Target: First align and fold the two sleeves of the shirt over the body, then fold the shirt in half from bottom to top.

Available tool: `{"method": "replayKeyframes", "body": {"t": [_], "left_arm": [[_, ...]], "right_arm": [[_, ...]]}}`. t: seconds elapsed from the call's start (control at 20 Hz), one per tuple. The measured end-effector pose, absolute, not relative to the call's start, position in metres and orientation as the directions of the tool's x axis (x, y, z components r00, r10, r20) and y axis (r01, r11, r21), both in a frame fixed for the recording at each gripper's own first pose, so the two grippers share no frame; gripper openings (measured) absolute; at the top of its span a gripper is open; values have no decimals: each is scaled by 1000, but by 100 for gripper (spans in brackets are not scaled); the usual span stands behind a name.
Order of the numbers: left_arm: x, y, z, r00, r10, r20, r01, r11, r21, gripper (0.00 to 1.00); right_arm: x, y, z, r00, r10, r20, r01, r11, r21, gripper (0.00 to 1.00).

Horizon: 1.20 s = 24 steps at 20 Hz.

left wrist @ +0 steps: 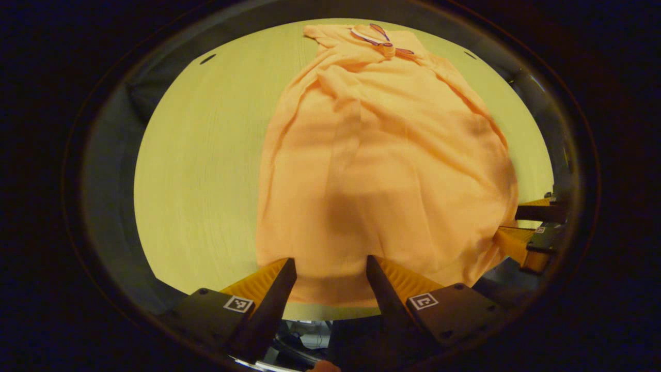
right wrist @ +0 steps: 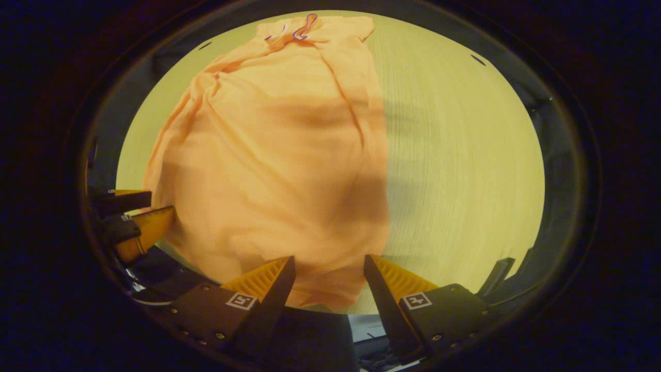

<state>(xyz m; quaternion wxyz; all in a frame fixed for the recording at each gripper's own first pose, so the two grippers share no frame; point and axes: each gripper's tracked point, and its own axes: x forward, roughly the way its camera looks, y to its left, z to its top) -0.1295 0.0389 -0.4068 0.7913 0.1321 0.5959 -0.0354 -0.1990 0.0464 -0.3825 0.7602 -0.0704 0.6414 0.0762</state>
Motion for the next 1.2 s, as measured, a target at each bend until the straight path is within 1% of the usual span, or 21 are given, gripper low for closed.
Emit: {"method": "replayKeyframes", "body": {"t": [0.15,0.25,0.4,0.45,0.5,0.55,0.6,0.65,0.7,0.75,0.8,0.85,0.9,0.95,1.0,1.05,1.1,1.2], "left_arm": [[-128,38,-409,231,94,-968,213,966,145,94],[-127,38,-409,219,98,-971,218,965,147,94],[-127,37,-410,221,99,-970,210,967,146,94],[-126,36,-410,220,98,-971,209,967,145,94],[-126,36,-410,218,99,-971,209,967,145,94],[-127,36,-409,217,96,-971,208,968,142,92],[-126,34,-409,216,94,-972,212,967,141,88],[-123,31,-410,223,89,-971,208,968,137,86],[-123,29,-410,219,90,-972,206,969,136,61],[-121,25,-410,223,83,-971,204,970,130,52],[-119,22,-410,230,81,-970,197,972,128,30],[-119,21,-410,226,84,-970,206,969,132,17],[-118,21,-408,234,80,-969,218,967,132,14],[-118,21,-409,236,80,-969,212,968,131,14],[-118,21,-408,252,73,-965,218,967,131,7],[-120,23,-409,256,73,-964,210,969,129,7],[-120,23,-407,268,67,-961,207,970,125,5],[-121,23,-407,274,59,-960,203,972,118,6]], "right_arm": [[-199,46,-382,123,3,-992,-198,980,-22,90],[-198,47,-381,109,1,-994,-187,982,-19,91],[-198,48,-382,111,-2,-994,-185,983,-22,92],[-198,48,-383,111,-2,-994,-184,983,-22,89],[-198,48,-383,109,0,-994,-186,982,-20,92],[-196,48,-382,112,2,-994,-190,982,-20,91],[-193,48,-381,124,0,-992,-179,984,-23,86],[-189,47,-382,140,-6,-990,-160,987,-29,70],[-186,46,-382,148,-14,-989,-143,989,-35,52],[-186,44,-381,146,-20,-989,-137,990,-40,26],[-185,43,-381,153,-20,-988,-129,991,-40,19],[-186,44,-381,149,-19,-989,-141,989,-40,8],[-186,44,-381,150,-20,-988,-153,987,-43,8],[-185,44,-382,157,-24,-987,-156,987,-49,8],[-186,43,-378,154,-29,-988,-164,985,-54,8],[-180,44,-380,182,-28,-983,-148,987,-56,8],[-183,45,-383,179,-28,-983,-154,987,-57,0],[-185,44,-379,185,-19,-983,-148,988,-47,0]]}}
